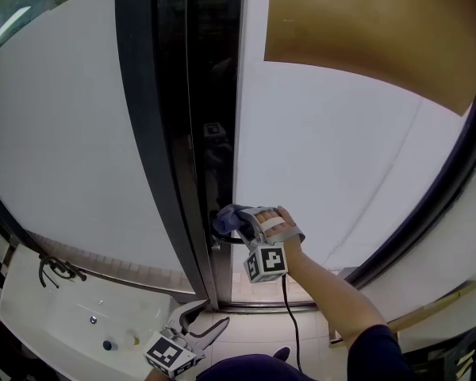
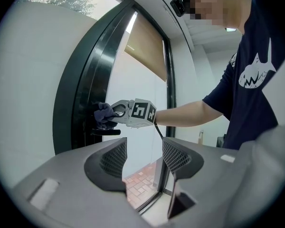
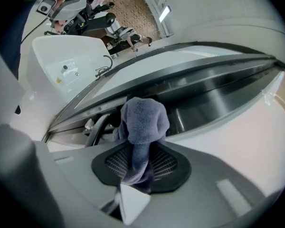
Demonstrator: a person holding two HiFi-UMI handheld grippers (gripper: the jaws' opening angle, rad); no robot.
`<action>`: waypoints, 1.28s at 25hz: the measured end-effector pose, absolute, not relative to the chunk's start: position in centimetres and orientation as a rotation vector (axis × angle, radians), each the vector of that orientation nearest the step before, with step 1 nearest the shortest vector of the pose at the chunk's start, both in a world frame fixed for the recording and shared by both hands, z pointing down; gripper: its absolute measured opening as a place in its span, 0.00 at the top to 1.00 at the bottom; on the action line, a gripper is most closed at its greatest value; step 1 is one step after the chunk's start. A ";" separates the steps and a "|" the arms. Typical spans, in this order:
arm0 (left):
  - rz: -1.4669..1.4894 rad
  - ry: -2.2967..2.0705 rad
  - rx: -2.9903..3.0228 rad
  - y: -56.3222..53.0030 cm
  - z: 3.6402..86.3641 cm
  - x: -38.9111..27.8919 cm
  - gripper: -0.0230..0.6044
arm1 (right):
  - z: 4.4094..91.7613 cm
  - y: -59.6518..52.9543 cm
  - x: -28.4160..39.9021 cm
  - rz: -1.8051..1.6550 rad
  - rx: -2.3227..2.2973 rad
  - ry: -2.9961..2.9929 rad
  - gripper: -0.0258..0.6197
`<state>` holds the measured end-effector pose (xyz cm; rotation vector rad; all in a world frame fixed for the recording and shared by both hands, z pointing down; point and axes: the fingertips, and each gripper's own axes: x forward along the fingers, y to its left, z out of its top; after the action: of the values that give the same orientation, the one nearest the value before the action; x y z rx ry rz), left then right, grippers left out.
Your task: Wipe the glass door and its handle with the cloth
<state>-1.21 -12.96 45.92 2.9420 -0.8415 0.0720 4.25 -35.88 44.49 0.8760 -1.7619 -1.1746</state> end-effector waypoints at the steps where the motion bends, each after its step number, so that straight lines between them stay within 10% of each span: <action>1: 0.073 -0.834 2.945 -13.0 46.0 -1.0 0.60 | 44.6 -36.1 5.1 -1.156 0.889 -1.760 0.81; 32: 0.119 -0.697 3.014 -11.8 46.0 1.9 0.60 | 42.2 -32.0 28.4 -0.791 1.316 -1.712 0.81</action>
<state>1.94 -11.84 45.97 3.0137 -0.6974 0.1188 28.38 -32.03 42.22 1.3162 -1.7121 -0.7915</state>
